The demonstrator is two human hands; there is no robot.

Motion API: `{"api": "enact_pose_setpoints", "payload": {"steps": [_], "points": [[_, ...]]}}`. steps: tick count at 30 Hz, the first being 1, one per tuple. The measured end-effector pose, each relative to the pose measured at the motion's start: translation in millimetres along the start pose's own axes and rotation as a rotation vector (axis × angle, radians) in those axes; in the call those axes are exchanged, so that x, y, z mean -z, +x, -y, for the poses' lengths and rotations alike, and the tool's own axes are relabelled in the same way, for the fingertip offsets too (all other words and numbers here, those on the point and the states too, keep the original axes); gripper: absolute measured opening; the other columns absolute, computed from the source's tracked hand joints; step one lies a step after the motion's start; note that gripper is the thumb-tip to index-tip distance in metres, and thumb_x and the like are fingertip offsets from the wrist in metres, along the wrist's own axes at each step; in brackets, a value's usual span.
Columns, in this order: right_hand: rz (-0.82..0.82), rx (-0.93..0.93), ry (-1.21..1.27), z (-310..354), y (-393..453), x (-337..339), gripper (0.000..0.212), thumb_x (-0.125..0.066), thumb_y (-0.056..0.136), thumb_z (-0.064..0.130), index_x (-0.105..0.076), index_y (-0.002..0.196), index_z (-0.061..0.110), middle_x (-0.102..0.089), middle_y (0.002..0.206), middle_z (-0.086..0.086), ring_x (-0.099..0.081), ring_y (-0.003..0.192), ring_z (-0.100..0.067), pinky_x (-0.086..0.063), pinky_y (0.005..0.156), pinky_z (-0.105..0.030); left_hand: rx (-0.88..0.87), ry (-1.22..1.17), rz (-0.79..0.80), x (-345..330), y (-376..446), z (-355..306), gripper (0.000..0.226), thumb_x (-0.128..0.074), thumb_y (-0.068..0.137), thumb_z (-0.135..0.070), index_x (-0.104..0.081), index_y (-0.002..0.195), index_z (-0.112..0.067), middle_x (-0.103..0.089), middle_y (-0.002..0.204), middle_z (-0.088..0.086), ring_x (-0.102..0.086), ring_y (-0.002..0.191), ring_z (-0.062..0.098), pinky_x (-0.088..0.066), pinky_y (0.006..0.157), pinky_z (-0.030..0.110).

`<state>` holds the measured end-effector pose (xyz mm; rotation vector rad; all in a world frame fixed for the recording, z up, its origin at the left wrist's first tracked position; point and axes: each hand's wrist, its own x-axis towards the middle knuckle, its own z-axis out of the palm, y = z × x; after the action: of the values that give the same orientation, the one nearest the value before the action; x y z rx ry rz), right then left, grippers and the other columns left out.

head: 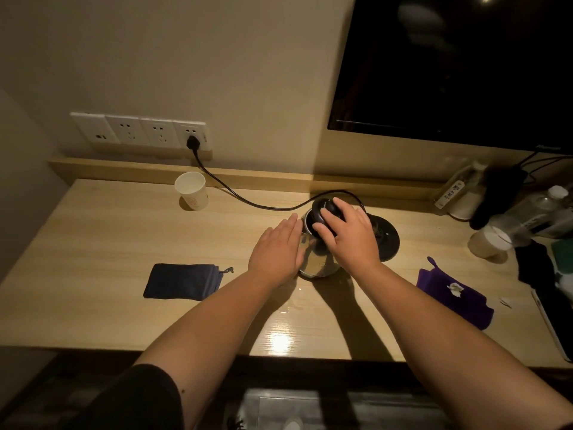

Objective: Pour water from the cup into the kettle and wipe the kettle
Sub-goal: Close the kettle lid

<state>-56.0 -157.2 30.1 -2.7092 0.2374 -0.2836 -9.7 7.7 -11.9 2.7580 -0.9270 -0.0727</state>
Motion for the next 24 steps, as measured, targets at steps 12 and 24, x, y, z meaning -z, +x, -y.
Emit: {"api": "enact_pose_setpoints", "payload": {"steps": [12, 24], "points": [[0.041, 0.125, -0.126, -11.5, 1.3, -16.0, 0.04, -0.057, 0.096, 0.042, -0.067, 0.127, 0.019, -0.05, 0.145, -0.01, -0.041, 0.137, -0.031, -0.016, 0.119, -0.054, -0.001, 0.012, 0.034, 0.2, 1.1, 3.5, 0.062, -0.037, 0.102, -0.037, -0.009, 0.154, -0.017, -0.007, 0.163, 0.004, -0.01, 0.149, 0.021, -0.016, 0.12, 0.042], [0.031, 0.131, -0.079, -20.8, 0.7, -24.1, 0.039, -0.054, 0.098, 0.041, -0.066, 0.129, 0.021, -0.049, 0.146, -0.007, -0.039, 0.138, -0.028, -0.022, 0.119, -0.051, 0.002, -0.006, 0.01, -4.4, 1.3, 3.3, 0.063, -0.04, 0.101, -0.037, -0.011, 0.154, -0.017, -0.008, 0.163, 0.004, -0.015, 0.147, 0.02, -0.018, 0.119, 0.039]]}}
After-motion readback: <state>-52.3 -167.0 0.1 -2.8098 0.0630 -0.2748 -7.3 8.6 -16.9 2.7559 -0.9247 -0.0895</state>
